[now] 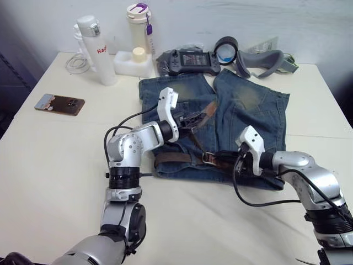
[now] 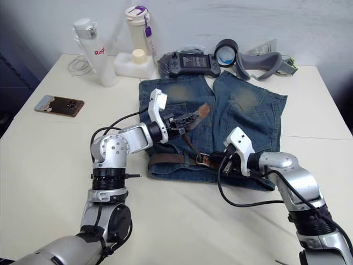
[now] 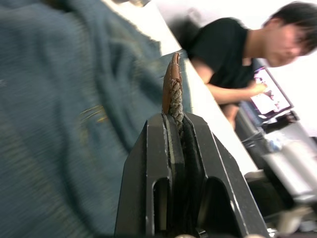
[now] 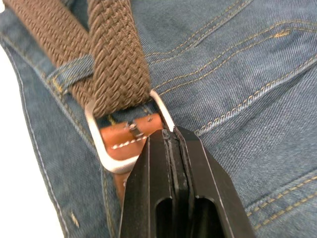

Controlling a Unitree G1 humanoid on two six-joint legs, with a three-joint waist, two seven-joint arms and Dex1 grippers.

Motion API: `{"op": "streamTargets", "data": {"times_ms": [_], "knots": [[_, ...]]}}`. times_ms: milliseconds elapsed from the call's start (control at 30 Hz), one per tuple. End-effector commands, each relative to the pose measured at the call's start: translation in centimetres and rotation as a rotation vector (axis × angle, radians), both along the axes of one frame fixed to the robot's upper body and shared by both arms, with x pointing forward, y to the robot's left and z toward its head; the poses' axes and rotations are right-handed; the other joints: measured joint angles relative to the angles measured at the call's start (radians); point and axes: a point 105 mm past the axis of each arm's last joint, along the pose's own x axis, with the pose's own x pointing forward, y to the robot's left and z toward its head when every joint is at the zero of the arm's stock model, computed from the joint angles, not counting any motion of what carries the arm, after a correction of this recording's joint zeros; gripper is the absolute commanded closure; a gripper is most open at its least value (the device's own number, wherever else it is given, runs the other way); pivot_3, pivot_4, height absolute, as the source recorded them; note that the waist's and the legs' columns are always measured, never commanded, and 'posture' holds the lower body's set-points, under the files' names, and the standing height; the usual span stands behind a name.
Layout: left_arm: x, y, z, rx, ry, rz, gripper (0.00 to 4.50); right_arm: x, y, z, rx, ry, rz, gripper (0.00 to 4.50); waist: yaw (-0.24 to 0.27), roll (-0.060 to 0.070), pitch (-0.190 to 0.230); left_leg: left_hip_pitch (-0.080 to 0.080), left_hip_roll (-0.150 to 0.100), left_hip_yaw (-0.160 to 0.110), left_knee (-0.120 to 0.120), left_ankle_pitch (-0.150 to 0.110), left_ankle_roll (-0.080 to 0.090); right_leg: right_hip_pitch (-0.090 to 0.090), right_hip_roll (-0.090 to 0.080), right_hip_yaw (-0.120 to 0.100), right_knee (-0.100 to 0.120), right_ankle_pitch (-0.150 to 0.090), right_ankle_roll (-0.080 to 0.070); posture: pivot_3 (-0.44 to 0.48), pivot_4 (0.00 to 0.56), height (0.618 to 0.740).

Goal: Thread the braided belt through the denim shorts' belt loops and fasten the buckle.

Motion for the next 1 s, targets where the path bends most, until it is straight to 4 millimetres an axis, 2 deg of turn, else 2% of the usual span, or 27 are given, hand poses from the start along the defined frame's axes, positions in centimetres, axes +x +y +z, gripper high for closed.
{"op": "streamTargets", "data": {"times_ms": [33,267,400,633,767,867,1000], "knots": [[-0.1,2.1,0.4,0.027,-0.05,0.052,4.5,-0.3,-0.1,-1.5,-0.061,0.014,0.016,4.48,-0.001,0.0,0.0,0.0,0.0,0.0,0.0,0.0,0.0,0.0,0.0,0.0,0.0,0.0,0.0,0.0,0.15,0.731],[-1.2,5.4,-2.1,0.107,-0.014,0.11,4.5,-0.2,-0.7,1.6,-0.041,-0.062,0.058,4.48,0.0,-0.001,0.0,0.0,0.0,0.0,0.0,0.0,0.0,0.0,0.0,0.001,0.0,0.0,0.0,0.0,0.15,0.731],[-2.3,5.9,-2.7,0.098,0.004,0.087,4.5,-0.9,0.1,3.2,0.009,-0.051,0.144,4.48,0.0,-0.001,0.0,0.0,0.0,0.0,0.0,0.0,0.0,0.0,-0.001,0.002,0.0,0.0,0.0,0.0,0.15,0.731],[-2.8,5.0,-2.4,0.073,-0.022,0.078,4.5,-0.9,1.1,3.5,0.095,0.009,0.185,4.48,0.001,-0.001,0.0,0.0,0.0,0.0,0.0,0.0,0.0,0.0,-0.002,0.002,-0.001,0.0,0.0,0.0,0.15,0.731],[-3.0,4.7,-1.5,0.09,-0.146,0.08,4.5,-0.8,1.6,3.1,0.107,0.065,0.199,4.48,0.001,-0.001,0.0,0.0,0.0,0.0,0.0,0.0,0.0,0.0,-0.002,0.002,-0.001,0.0,0.0,0.0,0.15,0.731],[-3.1,4.9,-1.3,0.077,-0.181,0.085,4.5,-0.6,2.0,2.8,0.106,0.082,0.212,4.48,0.001,-0.001,0.0,0.0,0.0,0.0,0.0,0.0,0.0,0.0,-0.001,0.002,-0.001,0.0,0.0,0.0,0.15,0.731],[-2.8,5.8,-2.1,0.117,-0.216,0.123,4.5,-0.3,2.8,2.6,0.134,0.104,0.234,4.48,-0.003,-0.001,0.0,0.0,0.0,0.001,0.0,0.0,0.0,0.0,-0.002,0.002,-0.001,0.0,0.0,0.0,0.15,0.731]]}}
